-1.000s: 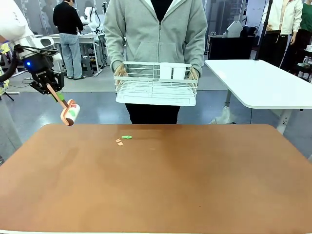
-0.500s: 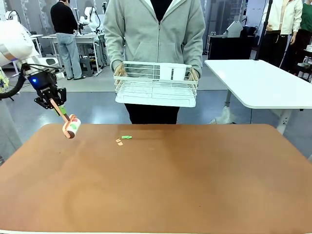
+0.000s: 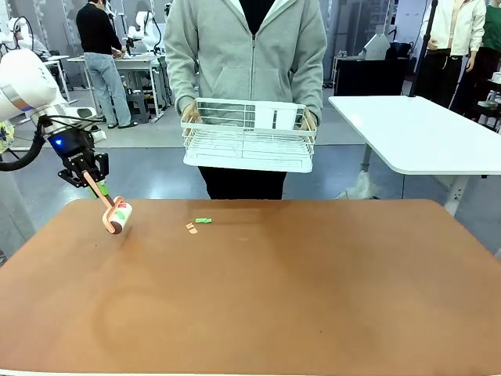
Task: Clean the table.
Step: Clean the table with the Lint Roller when the human lifts the Dish drying rack.
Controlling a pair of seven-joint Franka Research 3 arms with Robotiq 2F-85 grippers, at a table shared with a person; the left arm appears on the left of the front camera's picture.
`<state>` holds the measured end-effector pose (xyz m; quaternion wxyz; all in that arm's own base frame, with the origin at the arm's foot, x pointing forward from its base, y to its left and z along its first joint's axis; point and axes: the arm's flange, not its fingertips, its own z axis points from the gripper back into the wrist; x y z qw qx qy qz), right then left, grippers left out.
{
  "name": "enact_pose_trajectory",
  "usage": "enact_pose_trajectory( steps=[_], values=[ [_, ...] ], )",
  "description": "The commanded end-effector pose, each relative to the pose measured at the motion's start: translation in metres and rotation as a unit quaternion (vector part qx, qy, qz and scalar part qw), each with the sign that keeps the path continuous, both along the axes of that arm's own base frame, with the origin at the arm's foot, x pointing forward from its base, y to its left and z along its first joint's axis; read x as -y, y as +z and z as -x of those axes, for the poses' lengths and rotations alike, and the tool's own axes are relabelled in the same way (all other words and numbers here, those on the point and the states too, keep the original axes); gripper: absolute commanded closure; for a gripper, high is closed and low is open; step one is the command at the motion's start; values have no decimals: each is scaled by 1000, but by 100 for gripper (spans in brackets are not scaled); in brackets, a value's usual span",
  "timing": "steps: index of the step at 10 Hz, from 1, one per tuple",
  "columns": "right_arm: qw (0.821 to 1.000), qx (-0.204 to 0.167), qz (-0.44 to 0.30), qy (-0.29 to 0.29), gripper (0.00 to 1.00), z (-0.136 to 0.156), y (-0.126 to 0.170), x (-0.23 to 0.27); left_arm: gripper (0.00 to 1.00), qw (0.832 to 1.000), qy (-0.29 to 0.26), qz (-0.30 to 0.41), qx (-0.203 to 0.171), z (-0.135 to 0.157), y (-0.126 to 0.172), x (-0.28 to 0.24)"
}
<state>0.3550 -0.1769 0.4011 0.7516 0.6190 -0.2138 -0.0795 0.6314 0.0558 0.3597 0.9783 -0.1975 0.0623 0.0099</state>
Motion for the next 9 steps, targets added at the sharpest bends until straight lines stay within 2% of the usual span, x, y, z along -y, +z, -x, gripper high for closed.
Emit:
enact_pose_trajectory(
  steps=[1, 4, 7, 9],
  values=[
    [1000, 7, -7, -1, 0, 0, 3, -1, 79, 1000, -13, 21, 17, -4, -7, -1],
    [1000, 7, -7, -1, 0, 0, 3, -1, 79, 999, -23, 33, 31, -8, -24, 1],
    [1000, 7, -7, -1, 0, 0, 3, -1, 79, 999, -15, 45, 22, -13, -45, -3],
    [1000, 7, -7, -1, 0, 0, 3, -1, 79, 998, -16, 49, 36, -9, -52, 6]
  ],
)
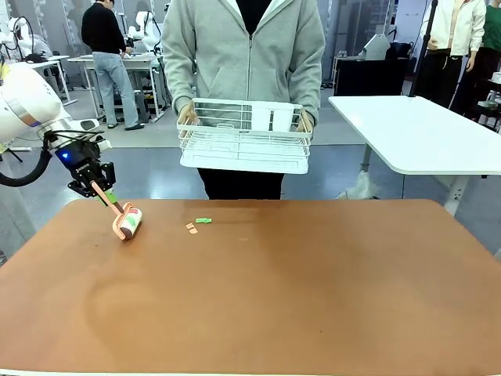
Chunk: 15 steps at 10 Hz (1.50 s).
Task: Clean the table.
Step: Clean the table with the Lint Roller when the human lifts the Dish drying rack.
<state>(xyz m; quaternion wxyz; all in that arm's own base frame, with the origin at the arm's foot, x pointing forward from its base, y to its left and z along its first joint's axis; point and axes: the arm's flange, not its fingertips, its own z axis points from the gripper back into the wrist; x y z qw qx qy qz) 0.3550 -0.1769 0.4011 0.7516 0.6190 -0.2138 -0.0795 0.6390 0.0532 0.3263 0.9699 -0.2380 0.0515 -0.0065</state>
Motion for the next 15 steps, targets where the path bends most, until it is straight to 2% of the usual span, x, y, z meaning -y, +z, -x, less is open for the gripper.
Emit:
enact_pose_trajectory(
  steps=[1, 4, 6, 8, 10, 12, 14, 15],
  values=[
    [1000, 7, -7, -1, 0, 0, 3, -1, 79, 1000, -8, 15, 20, 3, -17, 12],
    [1000, 7, -7, -1, 0, 0, 3, -1, 79, 999, -16, 32, 35, 22, -15, 61],
    [1000, 7, -7, -1, 0, 0, 3, -1, 79, 999, -22, 29, 21, 26, -31, 109],
    [1000, 7, -7, -1, 0, 0, 3, -1, 79, 998, -30, 58, 23, 25, -41, 159],
    [1000, 7, -7, -1, 0, 0, 3, -1, 79, 997, -50, 59, 26, 38, -56, 201],
    [1000, 7, -7, -1, 0, 0, 3, -1, 79, 996, -68, 60, 11, 42, -67, 242],
    [1000, 7, -7, -1, 0, 0, 3, -1, 79, 992, -104, 71, -24, 48, -61, 282],
    [1000, 7, -7, -1, 0, 0, 3, -1, 79, 991, -109, 73, -13, 50, -56, 293]
  ],
)
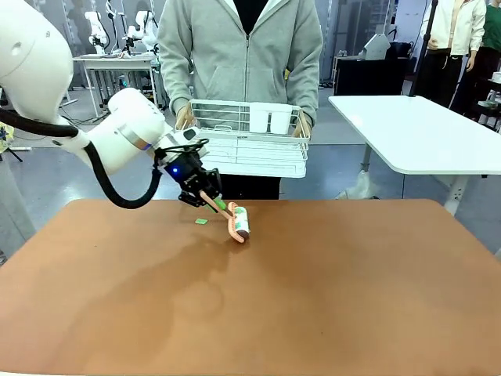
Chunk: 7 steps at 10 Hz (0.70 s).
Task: Clean the table.
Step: Clean the table with the Lint Roller when the human lifts the Dish drying rack.
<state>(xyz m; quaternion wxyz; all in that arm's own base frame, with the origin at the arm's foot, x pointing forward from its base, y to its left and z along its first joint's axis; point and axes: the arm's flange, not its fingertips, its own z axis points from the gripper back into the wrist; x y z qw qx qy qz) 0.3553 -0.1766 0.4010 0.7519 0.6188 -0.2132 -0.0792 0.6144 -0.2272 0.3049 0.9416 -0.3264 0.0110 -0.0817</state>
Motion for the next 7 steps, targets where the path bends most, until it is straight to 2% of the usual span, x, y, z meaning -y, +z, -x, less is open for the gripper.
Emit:
enact_pose_trajectory(
  steps=[1, 4, 5, 6, 7],
  values=[
    [1000, 7, -7, -2, 0, 0, 3, -1, 79, 997, -59, -26, -53, 27, -24, 17],
    [1000, 7, -7, -2, 0, 0, 3, -1, 79, 999, -31, -14, -29, 30, 30, 9],
    [1000, 7, -7, -2, 0, 0, 3, -1, 79, 999, -19, -7, -41, 34, 54, 1],
    [1000, 7, -7, -2, 0, 0, 3, -1, 79, 999, -13, 8, -33, 39, 78, -11],
    [1000, 7, -7, -2, 0, 0, 3, -1, 79, 998, -9, 29, -52, 44, 104, -31]
  ],
)
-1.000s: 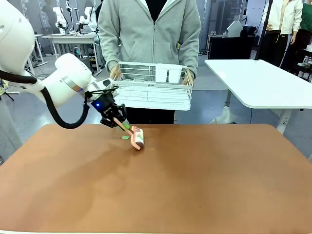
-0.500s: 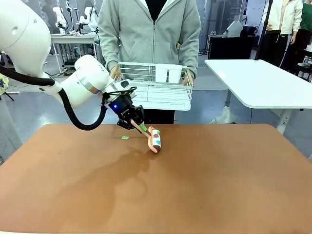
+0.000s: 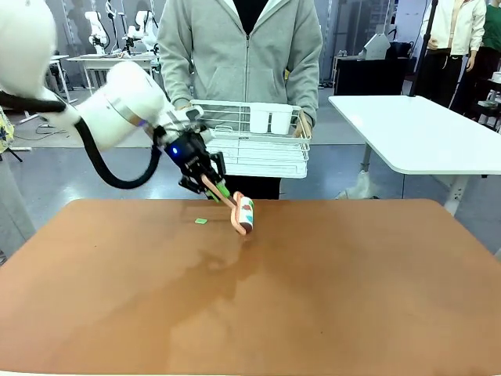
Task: Clean the table.
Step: Clean the table with the Lint Roller when the human lifts the Dish drying rack.
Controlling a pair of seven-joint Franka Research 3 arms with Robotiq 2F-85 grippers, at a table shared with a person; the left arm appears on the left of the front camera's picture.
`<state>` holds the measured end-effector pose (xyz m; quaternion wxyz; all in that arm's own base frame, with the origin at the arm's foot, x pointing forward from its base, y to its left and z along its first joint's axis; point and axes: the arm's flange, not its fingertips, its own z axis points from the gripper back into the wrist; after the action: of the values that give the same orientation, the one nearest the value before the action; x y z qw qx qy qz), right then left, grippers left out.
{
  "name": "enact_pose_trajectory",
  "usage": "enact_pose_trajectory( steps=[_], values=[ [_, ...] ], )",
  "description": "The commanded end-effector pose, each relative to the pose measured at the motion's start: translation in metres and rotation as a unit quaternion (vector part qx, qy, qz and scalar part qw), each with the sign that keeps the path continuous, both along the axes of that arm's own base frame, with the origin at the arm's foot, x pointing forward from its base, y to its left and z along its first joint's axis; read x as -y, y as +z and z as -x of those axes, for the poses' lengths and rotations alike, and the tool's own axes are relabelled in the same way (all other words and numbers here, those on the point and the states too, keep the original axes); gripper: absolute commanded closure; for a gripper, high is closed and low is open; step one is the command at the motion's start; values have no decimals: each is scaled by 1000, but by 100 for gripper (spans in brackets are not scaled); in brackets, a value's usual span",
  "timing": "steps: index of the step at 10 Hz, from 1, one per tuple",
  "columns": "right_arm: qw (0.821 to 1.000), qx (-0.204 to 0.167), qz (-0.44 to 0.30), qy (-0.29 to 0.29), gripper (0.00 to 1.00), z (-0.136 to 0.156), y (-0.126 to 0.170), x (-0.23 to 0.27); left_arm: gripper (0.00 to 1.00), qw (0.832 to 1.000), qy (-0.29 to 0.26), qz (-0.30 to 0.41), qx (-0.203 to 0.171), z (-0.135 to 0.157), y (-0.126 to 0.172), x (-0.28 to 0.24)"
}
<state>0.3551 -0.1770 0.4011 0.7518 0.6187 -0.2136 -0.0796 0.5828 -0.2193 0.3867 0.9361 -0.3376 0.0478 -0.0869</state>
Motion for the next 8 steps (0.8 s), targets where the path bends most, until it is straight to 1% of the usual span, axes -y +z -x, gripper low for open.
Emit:
enact_pose_trajectory(
  steps=[1, 2, 3, 4, 5, 7, 8],
  values=[
    [1000, 7, -7, -1, 0, 0, 3, -1, 79, 1000, 14, 4, -7, 15, 39, -43],
    [1000, 7, -7, -1, 0, 0, 3, -1, 79, 1000, 8, -24, -9, 16, 49, -69],
    [1000, 7, -7, -1, 0, 0, 3, -1, 79, 999, 5, -42, 6, 12, 55, -102],
    [1000, 7, -7, -1, 0, 0, 3, -1, 79, 998, 9, -46, 44, 3, 62, -147],
    [1000, 7, -7, -1, 0, 0, 3, -1, 79, 997, -18, -65, 39, -3, 67, -186],
    [1000, 7, -7, -1, 0, 0, 3, -1, 79, 996, 42, -68, 49, -23, 74, -255],
    [1000, 7, -7, -1, 0, 0, 3, -1, 79, 997, 33, -71, 26, -29, 71, -274]
  ],
)
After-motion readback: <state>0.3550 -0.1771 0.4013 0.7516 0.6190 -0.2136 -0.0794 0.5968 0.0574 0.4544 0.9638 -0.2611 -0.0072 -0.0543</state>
